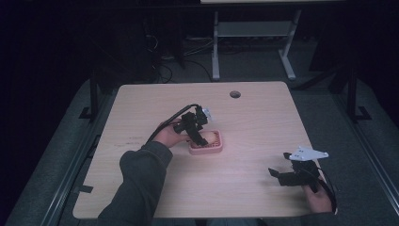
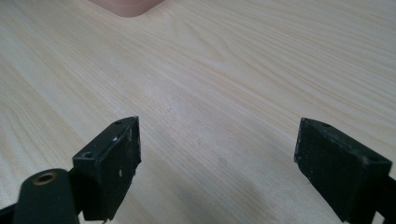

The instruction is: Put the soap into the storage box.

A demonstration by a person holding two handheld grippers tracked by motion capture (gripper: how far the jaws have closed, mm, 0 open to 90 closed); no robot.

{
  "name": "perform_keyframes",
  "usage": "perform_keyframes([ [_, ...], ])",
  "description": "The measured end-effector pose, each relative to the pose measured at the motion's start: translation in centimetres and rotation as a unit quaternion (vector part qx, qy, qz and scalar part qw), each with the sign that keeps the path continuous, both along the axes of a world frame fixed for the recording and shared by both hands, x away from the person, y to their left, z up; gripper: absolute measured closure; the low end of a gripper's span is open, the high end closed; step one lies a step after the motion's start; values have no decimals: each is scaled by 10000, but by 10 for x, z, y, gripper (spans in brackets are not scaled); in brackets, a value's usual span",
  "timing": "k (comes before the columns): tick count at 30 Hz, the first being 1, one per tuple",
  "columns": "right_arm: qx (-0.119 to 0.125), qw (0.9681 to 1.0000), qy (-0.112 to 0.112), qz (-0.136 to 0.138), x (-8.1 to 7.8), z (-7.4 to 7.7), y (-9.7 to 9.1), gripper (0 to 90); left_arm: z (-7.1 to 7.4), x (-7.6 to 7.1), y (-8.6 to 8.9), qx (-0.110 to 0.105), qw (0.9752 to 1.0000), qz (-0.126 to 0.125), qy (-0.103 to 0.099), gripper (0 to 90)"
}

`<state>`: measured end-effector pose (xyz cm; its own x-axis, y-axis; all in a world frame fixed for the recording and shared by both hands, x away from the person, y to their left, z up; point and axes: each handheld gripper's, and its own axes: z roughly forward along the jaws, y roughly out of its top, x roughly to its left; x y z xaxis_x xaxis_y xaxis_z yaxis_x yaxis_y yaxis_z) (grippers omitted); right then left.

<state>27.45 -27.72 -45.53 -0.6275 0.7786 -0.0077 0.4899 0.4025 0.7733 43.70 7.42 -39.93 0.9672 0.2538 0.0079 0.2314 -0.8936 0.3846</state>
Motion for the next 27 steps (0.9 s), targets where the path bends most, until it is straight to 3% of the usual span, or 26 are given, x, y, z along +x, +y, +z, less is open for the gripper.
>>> perform_keyframes([
  [10,-15,10000,16,-18,0,0,2,141,8,-13,9,-76,9999,-18,-68,245],
  [20,-30,10000,1,-86,1,0,1,141,5,-21,28,-242,9996,161,32,235],
  [27,-35,9999,4,-106,1,0,1,141,8,-28,31,-175,9998,131,34,229],
])
